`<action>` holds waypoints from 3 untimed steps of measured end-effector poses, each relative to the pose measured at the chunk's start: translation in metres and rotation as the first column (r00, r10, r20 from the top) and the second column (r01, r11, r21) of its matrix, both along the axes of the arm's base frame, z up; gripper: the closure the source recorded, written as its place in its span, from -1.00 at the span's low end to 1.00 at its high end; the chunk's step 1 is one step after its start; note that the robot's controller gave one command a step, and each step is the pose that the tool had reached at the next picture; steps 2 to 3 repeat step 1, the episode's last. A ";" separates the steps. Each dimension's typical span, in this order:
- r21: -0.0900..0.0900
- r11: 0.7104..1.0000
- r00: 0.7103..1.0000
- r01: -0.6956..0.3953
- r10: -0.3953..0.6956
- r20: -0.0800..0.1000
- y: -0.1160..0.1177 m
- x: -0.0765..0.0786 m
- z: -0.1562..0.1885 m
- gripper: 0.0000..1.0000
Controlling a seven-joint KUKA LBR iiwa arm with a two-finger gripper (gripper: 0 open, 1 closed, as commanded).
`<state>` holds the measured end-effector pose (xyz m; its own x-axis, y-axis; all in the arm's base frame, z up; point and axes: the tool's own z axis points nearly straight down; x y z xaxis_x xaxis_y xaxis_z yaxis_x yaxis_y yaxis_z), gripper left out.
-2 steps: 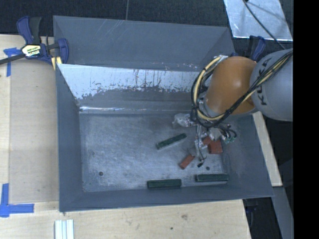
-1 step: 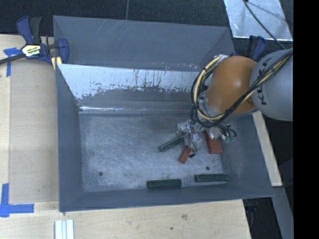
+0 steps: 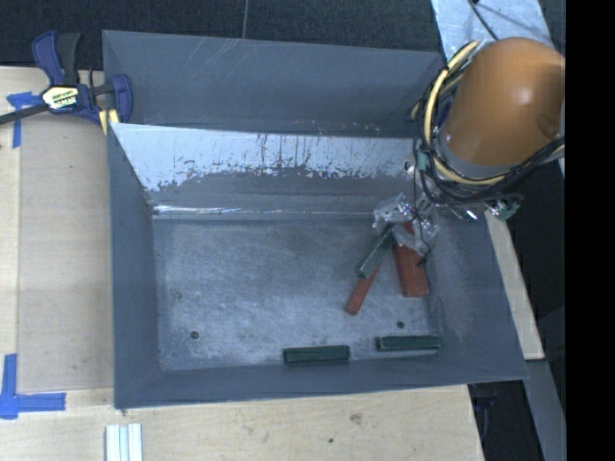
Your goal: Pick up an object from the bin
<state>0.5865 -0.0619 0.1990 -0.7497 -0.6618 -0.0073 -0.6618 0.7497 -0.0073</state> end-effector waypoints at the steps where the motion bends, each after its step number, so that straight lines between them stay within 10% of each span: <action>1: 0.001 0.945 0.945 -0.326 0.326 -0.005 0.033 -0.004 0.056 1.00; 3: 0.001 0.945 0.945 -0.326 0.326 -0.005 0.033 -0.004 0.056 1.00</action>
Offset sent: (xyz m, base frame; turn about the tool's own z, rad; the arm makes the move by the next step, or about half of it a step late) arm -0.0052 0.0328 0.0553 -0.3354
